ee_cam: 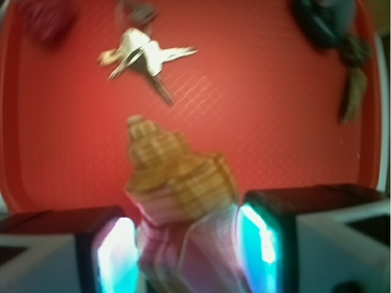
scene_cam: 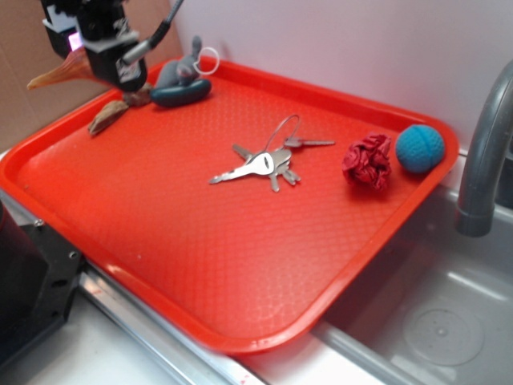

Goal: Grab the shell.

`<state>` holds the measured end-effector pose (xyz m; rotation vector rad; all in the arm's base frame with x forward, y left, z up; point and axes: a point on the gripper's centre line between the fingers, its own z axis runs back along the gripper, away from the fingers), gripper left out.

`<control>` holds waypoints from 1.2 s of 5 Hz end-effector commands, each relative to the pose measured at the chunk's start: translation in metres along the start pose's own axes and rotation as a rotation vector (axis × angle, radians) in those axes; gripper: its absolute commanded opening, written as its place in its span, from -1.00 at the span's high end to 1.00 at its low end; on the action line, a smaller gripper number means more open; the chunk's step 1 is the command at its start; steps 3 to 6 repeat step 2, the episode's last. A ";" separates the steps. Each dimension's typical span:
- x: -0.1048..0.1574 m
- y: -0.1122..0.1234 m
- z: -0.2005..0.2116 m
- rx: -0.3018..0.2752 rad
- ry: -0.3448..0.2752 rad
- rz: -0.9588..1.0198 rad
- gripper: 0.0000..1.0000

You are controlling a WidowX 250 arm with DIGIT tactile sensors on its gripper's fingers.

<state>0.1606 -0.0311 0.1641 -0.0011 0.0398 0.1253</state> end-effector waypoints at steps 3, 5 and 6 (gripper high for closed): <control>0.022 -0.010 0.035 -0.046 -0.122 0.327 1.00; 0.022 -0.010 0.035 -0.046 -0.122 0.327 1.00; 0.022 -0.010 0.035 -0.046 -0.122 0.327 1.00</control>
